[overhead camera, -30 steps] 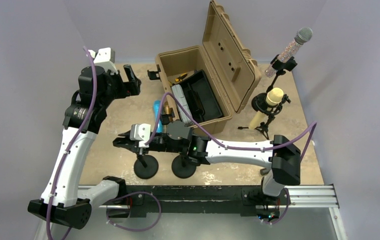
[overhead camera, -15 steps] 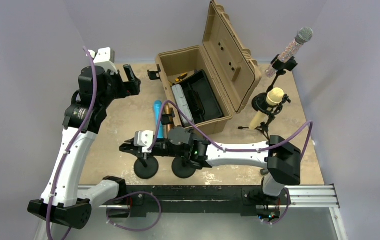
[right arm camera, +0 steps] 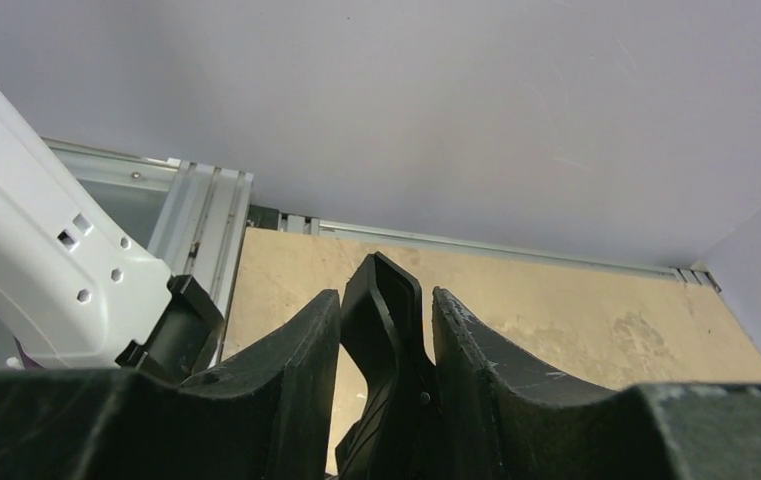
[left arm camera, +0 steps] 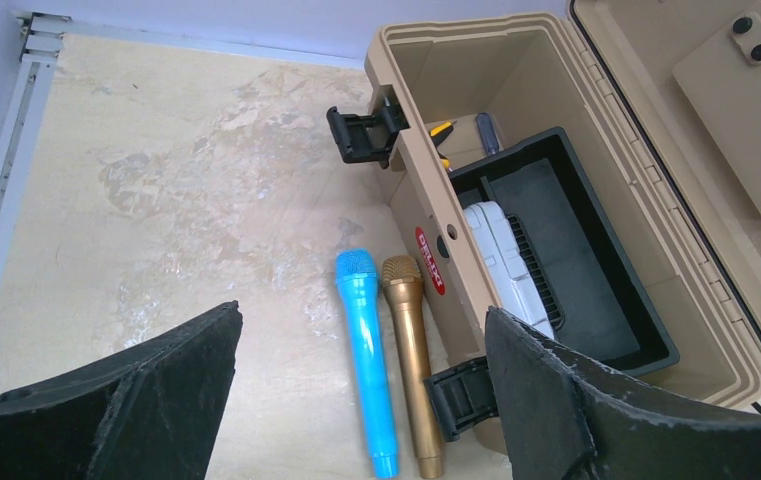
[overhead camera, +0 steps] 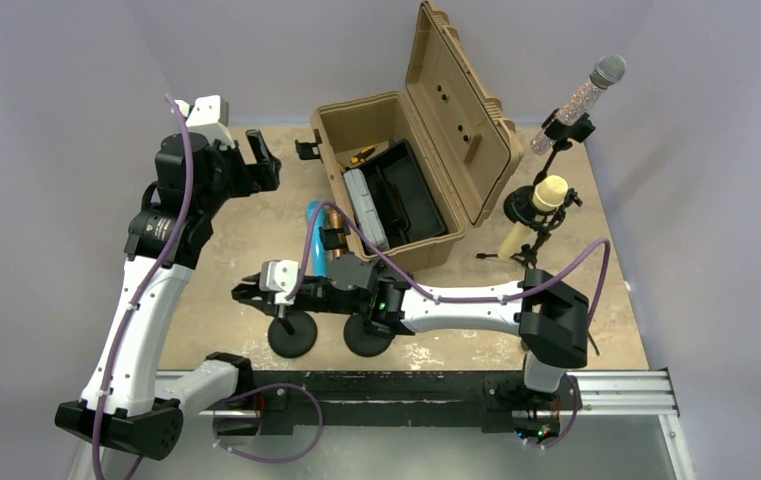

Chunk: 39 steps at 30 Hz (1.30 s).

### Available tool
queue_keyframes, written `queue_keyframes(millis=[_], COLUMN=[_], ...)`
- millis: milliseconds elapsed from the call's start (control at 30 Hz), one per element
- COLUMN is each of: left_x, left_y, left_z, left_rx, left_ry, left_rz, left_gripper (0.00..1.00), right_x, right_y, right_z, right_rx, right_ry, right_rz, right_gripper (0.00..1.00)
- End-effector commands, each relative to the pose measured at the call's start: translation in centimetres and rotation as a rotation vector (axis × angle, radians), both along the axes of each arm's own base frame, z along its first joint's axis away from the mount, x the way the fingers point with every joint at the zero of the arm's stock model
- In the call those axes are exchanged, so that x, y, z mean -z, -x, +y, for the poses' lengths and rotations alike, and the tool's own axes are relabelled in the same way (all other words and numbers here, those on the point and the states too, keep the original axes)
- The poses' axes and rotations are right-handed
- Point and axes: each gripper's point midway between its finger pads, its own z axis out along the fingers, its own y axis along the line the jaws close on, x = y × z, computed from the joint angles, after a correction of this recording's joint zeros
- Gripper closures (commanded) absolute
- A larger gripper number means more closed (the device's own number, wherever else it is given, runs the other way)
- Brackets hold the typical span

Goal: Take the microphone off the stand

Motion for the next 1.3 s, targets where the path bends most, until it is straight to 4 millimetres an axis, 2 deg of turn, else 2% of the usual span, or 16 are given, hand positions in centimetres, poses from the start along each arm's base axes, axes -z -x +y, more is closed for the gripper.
queue_keyframes(millis=[0, 133, 333, 533, 600, 733, 900, 1067, 1267], left_x=[-1.2, -1.2, -1.0, -0.8, -0.8, -0.7, -0.6, -0.4, -0.4], left_y=[0.0, -0.1, -0.2, -0.3, -0.3, -0.4, -0.5, -0.6, -0.6], left_z=[0.1, 0.0, -0.1, -0.2, -0.2, -0.2, -0.3, -0.3, -0.5], left_rx=[0.0, 0.002, 0.006, 0.01, 0.009, 0.011, 0.017, 0.017, 0.026], left_ry=[-0.009, -0.009, -0.006, -0.005, -0.007, -0.007, -0.01, -0.013, -0.01], left_rz=[-0.059, -0.059, -0.058, -0.054, -0.053, -0.052, -0.049, -0.048, -0.046], left_gripper=[0.11, 0.12, 0.11, 0.11, 0.11, 0.11, 0.11, 0.11, 0.11], right_x=[12.3, 13.9, 15.0, 14.4, 13.3, 9.7, 7.9, 5.1, 1.4], right_y=[0.8, 1.0, 0.6, 0.2, 0.1, 0.2, -0.7, -1.7, -2.5], right_z=[-2.1, -3.3, -3.7, -2.7, -2.4, -1.9, -1.5, -1.5, -2.0], right_rx=[0.003, 0.011, 0.041, 0.047, 0.047, 0.035, 0.082, 0.135, 0.181], right_ry=[0.367, 0.417, 0.452, 0.424, 0.395, 0.306, 0.271, 0.202, 0.122], right_rz=[0.124, 0.136, 0.141, 0.129, 0.123, 0.105, 0.098, 0.089, 0.066], right_gripper=[0.63, 0.64, 0.64, 0.63, 0.59, 0.47, 0.34, 0.14, 0.07])
